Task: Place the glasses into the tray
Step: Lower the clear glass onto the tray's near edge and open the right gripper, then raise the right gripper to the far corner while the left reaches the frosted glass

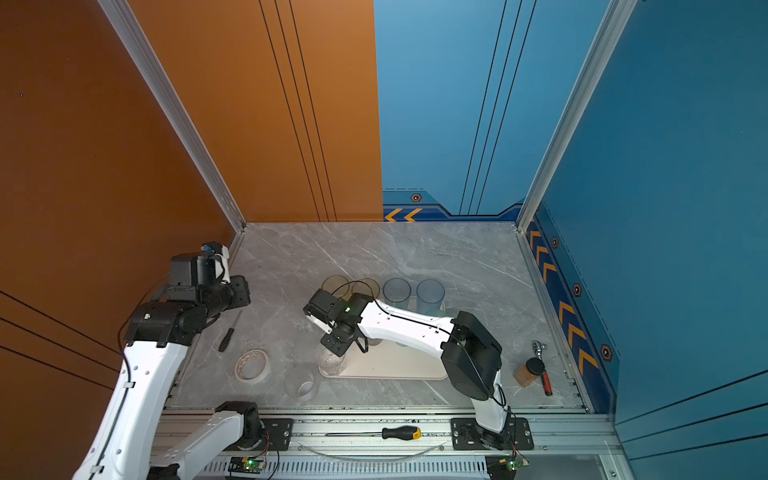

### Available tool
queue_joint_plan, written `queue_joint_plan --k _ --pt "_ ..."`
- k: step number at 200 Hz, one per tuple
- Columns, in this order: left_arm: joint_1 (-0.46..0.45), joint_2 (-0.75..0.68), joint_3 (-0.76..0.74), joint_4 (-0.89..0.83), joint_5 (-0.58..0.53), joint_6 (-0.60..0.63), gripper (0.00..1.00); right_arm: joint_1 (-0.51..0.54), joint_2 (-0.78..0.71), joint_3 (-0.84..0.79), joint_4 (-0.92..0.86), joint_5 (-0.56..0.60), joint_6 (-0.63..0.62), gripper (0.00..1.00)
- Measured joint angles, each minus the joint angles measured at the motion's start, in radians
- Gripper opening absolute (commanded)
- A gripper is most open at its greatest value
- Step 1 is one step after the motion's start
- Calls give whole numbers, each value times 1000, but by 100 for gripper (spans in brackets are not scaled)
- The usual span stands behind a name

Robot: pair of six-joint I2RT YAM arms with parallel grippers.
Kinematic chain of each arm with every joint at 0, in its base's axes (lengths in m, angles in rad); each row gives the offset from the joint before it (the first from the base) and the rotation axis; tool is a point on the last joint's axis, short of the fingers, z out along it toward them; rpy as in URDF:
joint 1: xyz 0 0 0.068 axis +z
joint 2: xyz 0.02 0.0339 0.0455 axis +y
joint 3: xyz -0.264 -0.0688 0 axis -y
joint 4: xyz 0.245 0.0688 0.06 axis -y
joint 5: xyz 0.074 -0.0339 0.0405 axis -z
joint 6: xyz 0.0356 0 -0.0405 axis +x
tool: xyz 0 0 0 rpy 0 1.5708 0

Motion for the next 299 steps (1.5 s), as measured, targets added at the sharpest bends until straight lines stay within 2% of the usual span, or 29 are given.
queue_joint_plan --k 108,138,159,179,206,237,272,299 --pt "0 -49 -109 -63 35 -1 27 23 -160 -48 10 -4 -4 17" --pt "-20 -68 -116 -93 50 -4 27 24 -260 -91 44 9 -6 17" --pt "-51 -84 -116 -116 53 -17 26 7 -364 -121 70 52 0 21" --pt "-84 -97 -116 -134 56 -46 25 -66 -472 -151 107 83 29 25" --pt "-179 -112 -120 -145 49 -113 23 -235 -576 -180 143 94 80 29" --pt "-371 -105 -125 -174 -14 -224 20 -441 -609 -193 157 79 119 30" --pt "-597 -78 -137 -227 -114 -383 19 -616 -615 -235 156 27 126 31" --pt "-698 -94 -182 -270 -170 -513 18 -718 -637 -280 154 -21 126 31"
